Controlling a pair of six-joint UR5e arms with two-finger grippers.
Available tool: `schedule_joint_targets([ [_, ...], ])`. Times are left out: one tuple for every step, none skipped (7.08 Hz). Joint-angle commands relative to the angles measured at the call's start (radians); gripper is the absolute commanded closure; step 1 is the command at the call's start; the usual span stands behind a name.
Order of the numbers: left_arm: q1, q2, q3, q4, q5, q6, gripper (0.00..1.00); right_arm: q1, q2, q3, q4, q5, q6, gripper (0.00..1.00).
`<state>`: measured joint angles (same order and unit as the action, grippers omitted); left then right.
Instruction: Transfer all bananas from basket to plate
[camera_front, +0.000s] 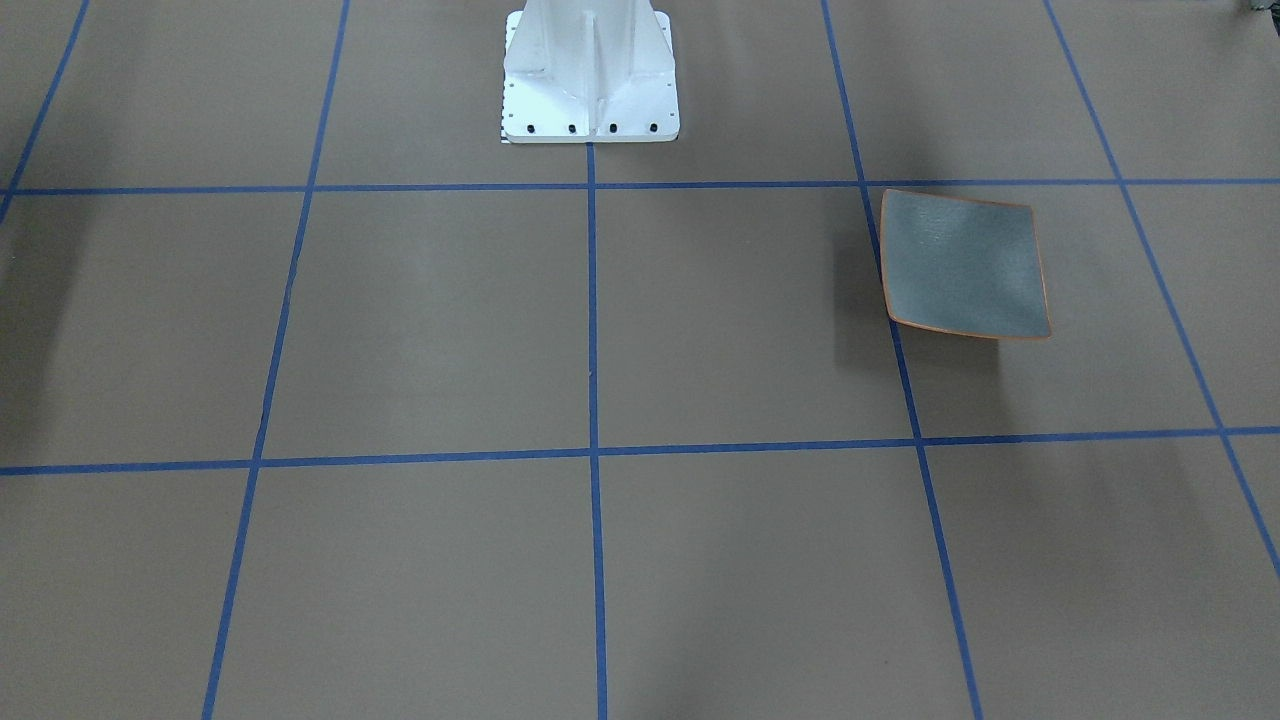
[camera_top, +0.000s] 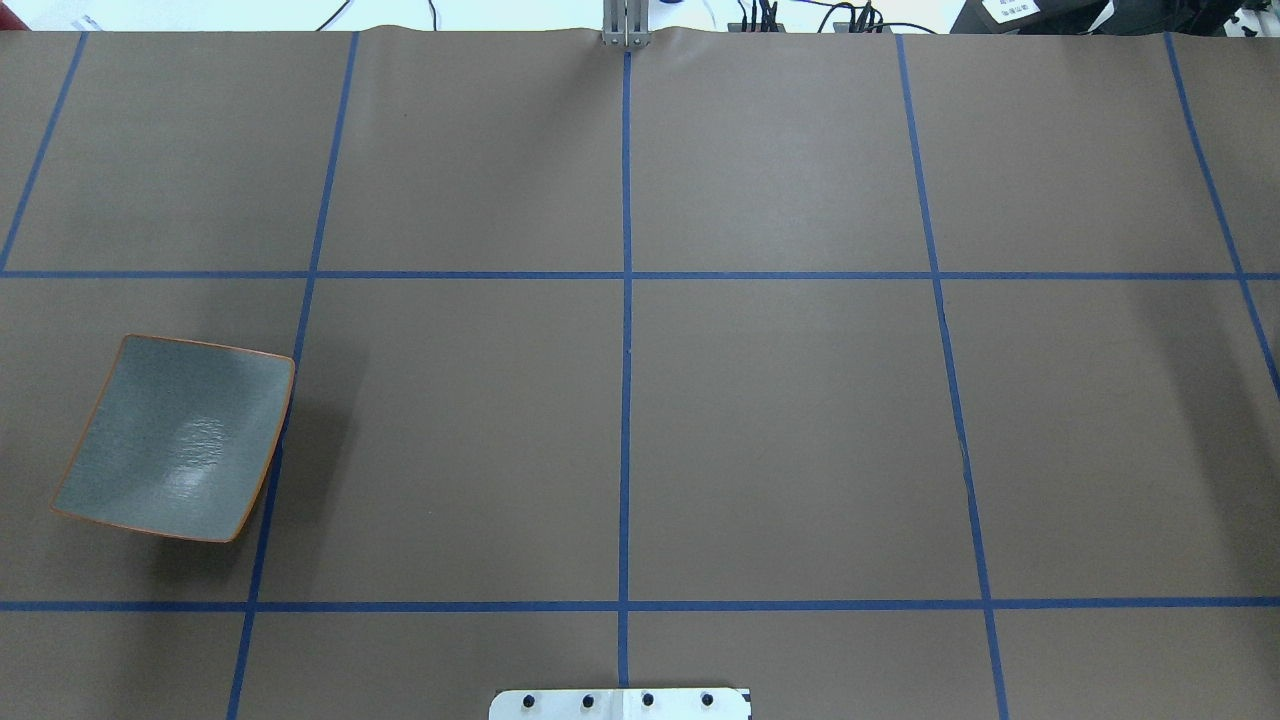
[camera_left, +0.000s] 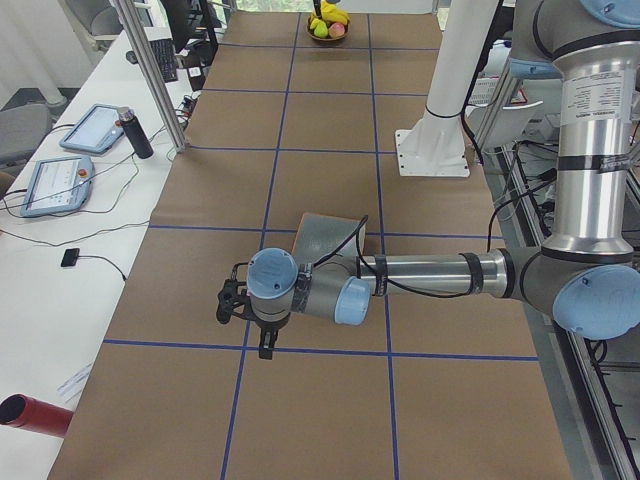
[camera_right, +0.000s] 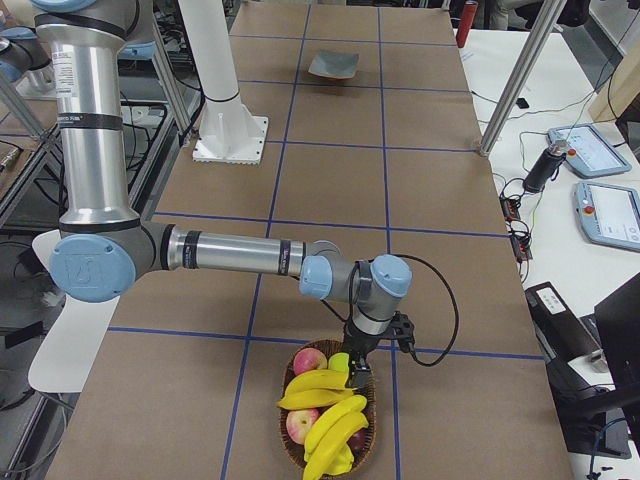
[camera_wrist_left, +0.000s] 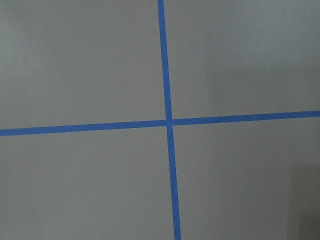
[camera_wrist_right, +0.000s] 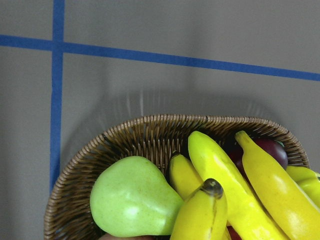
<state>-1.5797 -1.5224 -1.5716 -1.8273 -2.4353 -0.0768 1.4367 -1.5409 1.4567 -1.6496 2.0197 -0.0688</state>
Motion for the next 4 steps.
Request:
schedule_joint_targets([
  [0.001,-0.001,0.001,-0.001,-0.002,0.000,0.00,-0.012,-0.010,-0.015,0.001,-0.016,-0.002,0.00],
  [0.003,-0.001,0.001,-0.001,-0.001,0.000,0.00,-0.012,-0.015,-0.015,0.001,-0.016,-0.002,0.00],
  [0.003,-0.001,-0.001,-0.001,-0.002,0.000,0.00,-0.013,-0.018,-0.018,0.001,-0.016,0.000,0.01],
  [0.003,-0.001,-0.001,-0.001,-0.002,0.002,0.00,-0.019,-0.022,-0.024,0.002,-0.016,-0.005,0.04],
])
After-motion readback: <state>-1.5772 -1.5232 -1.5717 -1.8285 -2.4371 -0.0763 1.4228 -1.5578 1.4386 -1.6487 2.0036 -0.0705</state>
